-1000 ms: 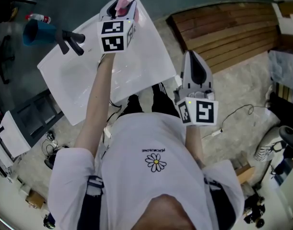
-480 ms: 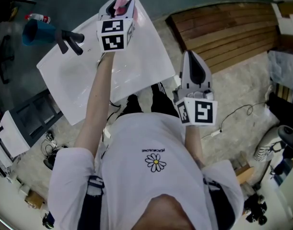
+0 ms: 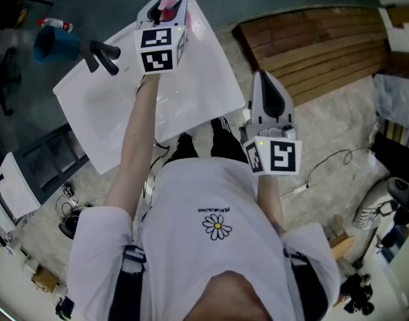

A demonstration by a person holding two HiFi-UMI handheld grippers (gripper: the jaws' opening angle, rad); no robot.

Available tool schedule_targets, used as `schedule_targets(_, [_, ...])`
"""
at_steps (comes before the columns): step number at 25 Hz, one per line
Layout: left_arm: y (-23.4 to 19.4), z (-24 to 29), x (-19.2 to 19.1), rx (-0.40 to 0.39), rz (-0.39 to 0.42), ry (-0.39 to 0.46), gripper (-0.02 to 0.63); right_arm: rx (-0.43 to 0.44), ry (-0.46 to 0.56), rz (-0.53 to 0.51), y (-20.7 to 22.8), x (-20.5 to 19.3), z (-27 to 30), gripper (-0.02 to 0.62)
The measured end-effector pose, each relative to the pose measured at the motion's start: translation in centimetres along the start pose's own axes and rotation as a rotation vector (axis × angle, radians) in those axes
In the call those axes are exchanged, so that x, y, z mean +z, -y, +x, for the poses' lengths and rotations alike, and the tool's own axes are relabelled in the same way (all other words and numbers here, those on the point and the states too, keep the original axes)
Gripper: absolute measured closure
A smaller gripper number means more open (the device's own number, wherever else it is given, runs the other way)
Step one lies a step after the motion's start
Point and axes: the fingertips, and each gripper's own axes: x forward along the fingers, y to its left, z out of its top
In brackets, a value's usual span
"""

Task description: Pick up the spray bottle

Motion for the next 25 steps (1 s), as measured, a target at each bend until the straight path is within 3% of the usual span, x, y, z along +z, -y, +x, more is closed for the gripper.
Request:
schedule_targets(9, [-1.6,-4.3,7.4,0.037,-0.008,0.146,0.439,0.109,0.086,-0.052,-3.5,4.0,1.6,0.565])
schedule_targets(17, [-4.2,-12.8,15.3,0.125,0.044,0.313,0.439,0.269,0.175,-0.089,-8.9,8.2,3.7,0.565])
schedule_targets(25, [-7.5,-24.0,16.9,0.266,0.052,0.392,0.439,0.471,0.257,-0.12,-17.6,11.0,3.6,0.565])
